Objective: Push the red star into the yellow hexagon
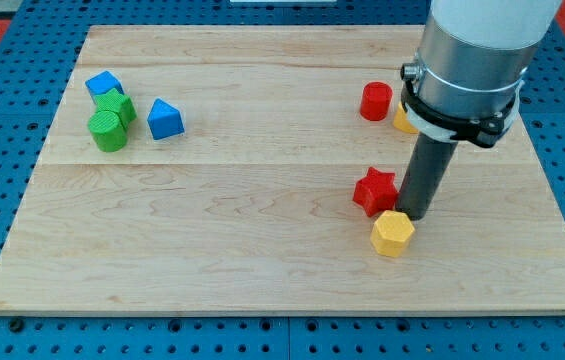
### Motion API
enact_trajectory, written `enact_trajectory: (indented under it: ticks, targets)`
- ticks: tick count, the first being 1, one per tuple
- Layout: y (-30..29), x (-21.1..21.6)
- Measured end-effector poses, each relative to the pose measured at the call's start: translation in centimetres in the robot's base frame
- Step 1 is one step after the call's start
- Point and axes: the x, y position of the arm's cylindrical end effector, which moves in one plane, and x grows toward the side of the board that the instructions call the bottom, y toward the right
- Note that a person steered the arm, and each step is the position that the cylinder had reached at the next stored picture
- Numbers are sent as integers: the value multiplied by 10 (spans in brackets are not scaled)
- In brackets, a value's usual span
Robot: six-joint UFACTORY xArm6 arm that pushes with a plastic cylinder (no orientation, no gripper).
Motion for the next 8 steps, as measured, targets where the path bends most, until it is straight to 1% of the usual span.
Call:
enact_trajectory:
  ticks: [1,2,3,4,6,7,8]
  targets:
    - [17,-23]
    - [16,-40]
    - [-46,-37]
    - [-60,-31]
    - [-77,-43]
    - [-106,-33]
    - [-75,-22]
